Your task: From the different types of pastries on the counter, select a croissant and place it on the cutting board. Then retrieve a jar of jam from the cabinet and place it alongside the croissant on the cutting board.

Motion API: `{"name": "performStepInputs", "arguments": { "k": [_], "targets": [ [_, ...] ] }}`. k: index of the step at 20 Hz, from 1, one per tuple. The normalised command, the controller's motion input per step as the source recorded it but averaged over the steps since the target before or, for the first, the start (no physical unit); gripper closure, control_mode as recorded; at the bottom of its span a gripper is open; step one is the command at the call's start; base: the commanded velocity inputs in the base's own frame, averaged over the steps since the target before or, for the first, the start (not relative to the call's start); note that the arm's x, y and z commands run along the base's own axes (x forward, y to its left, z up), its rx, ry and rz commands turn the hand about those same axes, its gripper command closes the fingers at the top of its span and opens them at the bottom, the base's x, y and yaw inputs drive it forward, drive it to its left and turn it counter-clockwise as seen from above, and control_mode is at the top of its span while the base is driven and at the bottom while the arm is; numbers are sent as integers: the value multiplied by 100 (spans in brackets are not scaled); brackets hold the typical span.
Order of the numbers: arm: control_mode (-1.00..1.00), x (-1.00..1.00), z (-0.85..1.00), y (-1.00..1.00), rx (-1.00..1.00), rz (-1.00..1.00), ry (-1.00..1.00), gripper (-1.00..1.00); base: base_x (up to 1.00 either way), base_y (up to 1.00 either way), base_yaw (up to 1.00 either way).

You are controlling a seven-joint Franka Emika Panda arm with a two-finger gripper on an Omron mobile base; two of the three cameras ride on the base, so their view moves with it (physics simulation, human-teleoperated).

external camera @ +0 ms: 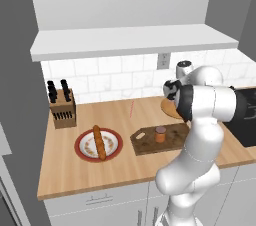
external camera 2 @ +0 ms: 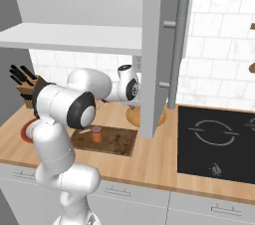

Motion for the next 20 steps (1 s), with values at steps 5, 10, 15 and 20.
{"name": "performStepInputs", "arguments": {
  "k": [5,10,15,20],
  "targets": [
    [-100,17,-20,-15,-1,0,0,-100,0,0,0],
    [-100,21,-1,-8,0,0,0,-100,0,0,0],
    [-100,26,-6,0,0,0,3,-100,0,0,0],
    [-100,28,-41,0,0,0,4,-100,0,0,0]
  ]
}}
